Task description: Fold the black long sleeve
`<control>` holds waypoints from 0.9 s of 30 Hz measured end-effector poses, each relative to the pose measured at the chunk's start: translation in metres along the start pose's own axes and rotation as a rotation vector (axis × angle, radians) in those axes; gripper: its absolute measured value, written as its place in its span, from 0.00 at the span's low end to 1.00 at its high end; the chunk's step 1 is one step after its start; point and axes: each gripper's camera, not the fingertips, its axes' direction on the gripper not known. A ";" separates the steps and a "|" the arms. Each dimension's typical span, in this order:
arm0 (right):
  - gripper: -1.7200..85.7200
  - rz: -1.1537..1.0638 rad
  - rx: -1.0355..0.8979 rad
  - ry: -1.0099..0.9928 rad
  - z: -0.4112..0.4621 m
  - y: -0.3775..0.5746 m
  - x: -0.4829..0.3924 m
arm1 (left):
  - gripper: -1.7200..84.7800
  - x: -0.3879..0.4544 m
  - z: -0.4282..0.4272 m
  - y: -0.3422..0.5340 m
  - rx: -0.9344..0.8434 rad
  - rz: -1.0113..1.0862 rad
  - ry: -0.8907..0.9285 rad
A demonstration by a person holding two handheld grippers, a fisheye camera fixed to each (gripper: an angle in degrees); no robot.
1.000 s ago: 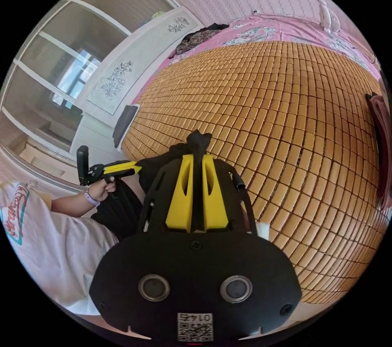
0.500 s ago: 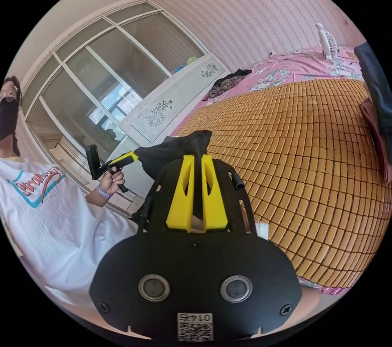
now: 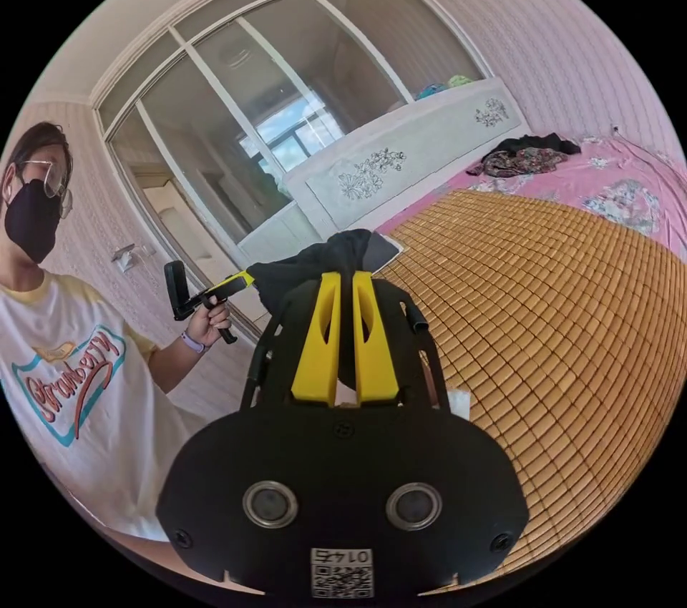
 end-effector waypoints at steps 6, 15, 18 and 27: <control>0.05 -0.168 -0.150 -0.151 0.132 -0.110 -0.015 | 0.02 -0.082 -0.016 0.003 0.118 -0.176 -0.091; 0.16 0.165 -0.429 -0.003 0.370 -0.211 -0.008 | 0.13 -0.199 0.046 0.012 -0.030 -0.575 -0.463; 0.15 0.096 -0.389 0.021 0.338 -0.158 -0.004 | 0.13 -0.177 0.059 0.044 -0.058 -0.544 -0.430; 0.03 0.160 -0.414 1.060 0.050 0.143 -0.074 | 0.01 0.040 0.081 0.110 -0.106 -0.183 -0.038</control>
